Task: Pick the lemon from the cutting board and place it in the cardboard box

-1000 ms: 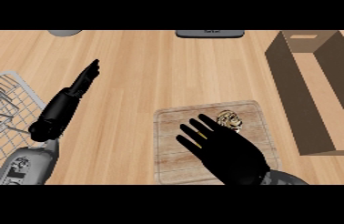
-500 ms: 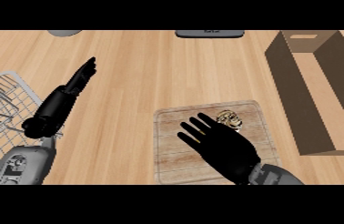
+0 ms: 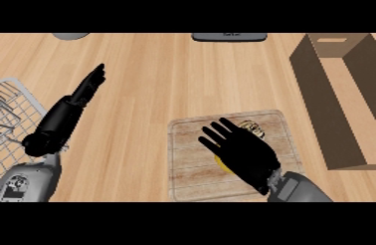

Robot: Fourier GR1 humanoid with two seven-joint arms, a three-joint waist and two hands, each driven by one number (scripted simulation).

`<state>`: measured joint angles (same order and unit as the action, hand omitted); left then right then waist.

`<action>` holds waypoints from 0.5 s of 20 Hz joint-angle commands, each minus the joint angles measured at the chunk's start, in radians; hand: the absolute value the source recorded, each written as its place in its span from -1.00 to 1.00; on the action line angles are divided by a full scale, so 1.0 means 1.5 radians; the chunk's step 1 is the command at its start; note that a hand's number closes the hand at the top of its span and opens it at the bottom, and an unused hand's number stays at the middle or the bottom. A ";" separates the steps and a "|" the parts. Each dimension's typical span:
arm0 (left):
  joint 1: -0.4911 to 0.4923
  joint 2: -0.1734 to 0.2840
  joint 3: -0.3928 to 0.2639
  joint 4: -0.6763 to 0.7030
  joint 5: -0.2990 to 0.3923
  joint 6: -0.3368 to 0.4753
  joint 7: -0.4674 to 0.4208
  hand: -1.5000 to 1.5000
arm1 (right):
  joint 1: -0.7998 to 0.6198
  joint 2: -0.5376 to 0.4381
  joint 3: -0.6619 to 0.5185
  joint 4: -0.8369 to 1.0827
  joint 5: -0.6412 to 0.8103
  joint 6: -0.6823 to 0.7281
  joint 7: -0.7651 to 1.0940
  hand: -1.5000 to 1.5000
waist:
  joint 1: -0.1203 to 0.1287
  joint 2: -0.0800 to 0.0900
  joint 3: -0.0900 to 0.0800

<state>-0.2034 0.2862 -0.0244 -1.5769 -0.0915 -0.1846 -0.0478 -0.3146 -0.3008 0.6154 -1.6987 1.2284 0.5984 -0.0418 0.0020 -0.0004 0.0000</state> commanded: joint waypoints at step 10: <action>0.008 -0.030 0.014 -0.028 -0.019 -0.019 0.022 0.00 | -0.020 0.032 -0.007 0.131 0.071 -0.075 -0.118 1.00 | 0.002 0.000 0.000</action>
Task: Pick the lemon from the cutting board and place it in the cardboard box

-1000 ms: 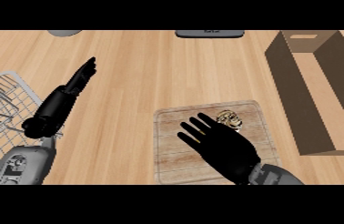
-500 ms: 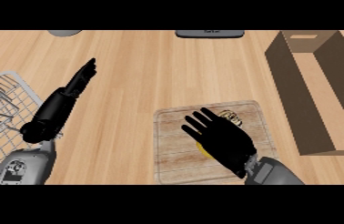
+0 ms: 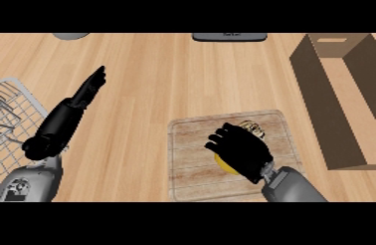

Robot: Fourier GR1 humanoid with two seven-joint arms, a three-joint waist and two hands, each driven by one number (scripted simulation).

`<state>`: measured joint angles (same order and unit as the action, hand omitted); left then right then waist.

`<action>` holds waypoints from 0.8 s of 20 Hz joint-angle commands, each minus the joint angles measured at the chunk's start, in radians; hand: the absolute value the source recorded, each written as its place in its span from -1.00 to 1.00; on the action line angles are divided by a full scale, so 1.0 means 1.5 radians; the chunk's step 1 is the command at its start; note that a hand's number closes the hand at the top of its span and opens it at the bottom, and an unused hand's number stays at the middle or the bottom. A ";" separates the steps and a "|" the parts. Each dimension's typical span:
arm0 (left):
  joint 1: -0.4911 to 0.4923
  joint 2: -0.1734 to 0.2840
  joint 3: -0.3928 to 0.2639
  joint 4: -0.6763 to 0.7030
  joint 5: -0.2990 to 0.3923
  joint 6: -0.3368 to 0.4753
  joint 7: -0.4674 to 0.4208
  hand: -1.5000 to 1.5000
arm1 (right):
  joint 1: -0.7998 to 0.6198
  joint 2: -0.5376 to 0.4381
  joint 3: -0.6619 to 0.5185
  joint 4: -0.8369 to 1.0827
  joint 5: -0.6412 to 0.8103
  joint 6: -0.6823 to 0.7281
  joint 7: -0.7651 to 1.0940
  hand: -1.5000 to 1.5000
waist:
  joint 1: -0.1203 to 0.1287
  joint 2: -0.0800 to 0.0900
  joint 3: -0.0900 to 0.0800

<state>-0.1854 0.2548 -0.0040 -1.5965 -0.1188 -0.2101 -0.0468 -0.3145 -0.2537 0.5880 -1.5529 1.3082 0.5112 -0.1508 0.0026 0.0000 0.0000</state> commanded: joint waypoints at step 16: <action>-0.016 -0.011 0.002 0.012 -0.011 -0.011 -0.022 0.00 | -0.127 0.142 -0.407 0.228 -0.054 -0.158 0.288 1.00 | 0.023 0.021 0.002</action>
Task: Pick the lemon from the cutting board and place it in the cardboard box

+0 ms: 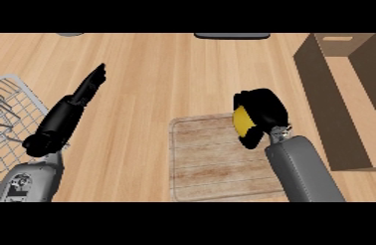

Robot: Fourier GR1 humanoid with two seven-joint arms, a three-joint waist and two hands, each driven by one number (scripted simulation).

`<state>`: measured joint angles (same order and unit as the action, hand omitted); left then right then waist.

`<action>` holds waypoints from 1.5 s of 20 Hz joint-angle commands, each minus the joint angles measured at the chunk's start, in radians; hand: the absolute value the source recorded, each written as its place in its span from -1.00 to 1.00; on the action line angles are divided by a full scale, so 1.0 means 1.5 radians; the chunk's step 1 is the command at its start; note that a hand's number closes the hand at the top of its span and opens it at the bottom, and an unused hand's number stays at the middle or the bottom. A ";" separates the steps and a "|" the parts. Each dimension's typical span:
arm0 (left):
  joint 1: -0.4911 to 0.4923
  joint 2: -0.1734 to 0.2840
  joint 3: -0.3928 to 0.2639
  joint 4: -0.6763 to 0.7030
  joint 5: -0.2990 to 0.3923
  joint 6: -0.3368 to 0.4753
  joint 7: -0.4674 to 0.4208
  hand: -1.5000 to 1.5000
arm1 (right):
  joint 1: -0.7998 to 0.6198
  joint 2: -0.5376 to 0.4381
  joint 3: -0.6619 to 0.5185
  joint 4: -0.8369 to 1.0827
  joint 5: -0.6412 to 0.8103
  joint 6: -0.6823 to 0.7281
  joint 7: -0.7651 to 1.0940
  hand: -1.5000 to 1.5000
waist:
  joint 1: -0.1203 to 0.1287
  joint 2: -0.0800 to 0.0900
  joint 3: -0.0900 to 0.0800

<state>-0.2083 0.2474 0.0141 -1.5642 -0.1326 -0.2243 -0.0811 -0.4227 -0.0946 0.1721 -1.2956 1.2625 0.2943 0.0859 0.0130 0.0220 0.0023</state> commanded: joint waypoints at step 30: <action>-0.064 -0.014 0.011 0.099 -0.026 0.010 -0.013 0.00 | -0.466 -0.191 -0.356 0.379 0.084 -0.411 0.456 1.00 | -0.011 -0.012 -0.002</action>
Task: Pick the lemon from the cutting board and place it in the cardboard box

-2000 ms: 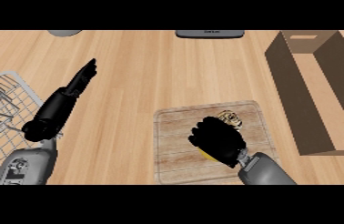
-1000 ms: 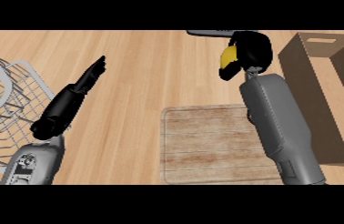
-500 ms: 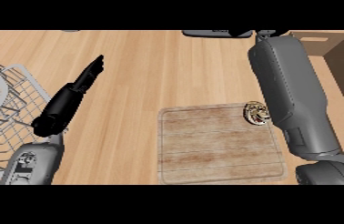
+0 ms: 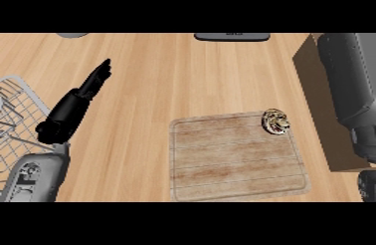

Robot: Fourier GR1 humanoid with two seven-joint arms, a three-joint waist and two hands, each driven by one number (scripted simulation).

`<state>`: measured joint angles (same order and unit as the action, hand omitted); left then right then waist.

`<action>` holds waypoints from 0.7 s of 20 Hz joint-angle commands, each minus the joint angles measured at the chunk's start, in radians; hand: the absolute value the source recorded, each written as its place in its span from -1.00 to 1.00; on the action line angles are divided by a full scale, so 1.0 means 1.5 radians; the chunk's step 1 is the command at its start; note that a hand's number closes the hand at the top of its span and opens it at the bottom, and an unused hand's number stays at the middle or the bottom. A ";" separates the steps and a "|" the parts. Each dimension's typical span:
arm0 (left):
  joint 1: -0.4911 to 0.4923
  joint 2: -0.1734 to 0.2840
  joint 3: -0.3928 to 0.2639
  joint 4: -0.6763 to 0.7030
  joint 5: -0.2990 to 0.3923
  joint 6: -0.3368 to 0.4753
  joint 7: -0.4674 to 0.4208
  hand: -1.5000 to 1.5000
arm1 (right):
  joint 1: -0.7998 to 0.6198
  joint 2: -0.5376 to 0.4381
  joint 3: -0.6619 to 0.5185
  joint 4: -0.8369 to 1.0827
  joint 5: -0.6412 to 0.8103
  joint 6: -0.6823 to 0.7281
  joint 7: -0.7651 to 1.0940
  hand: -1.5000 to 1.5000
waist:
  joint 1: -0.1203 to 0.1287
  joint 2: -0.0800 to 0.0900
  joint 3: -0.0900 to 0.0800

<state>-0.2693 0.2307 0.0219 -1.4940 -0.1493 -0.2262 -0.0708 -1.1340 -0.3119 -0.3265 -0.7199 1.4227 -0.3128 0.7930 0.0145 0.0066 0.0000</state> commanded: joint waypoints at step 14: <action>0.058 -0.014 -0.005 -0.020 -0.027 0.018 -0.038 0.00 | 0.078 -0.183 -0.112 0.134 -0.148 0.250 -0.136 1.00 | -0.011 -0.005 0.000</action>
<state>-0.2218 0.2298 0.0300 -1.5216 -0.1540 -0.2319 -0.0886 -1.0593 -0.5384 -0.4629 -0.5313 1.2588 -0.0355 0.6486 0.0041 0.0006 0.0003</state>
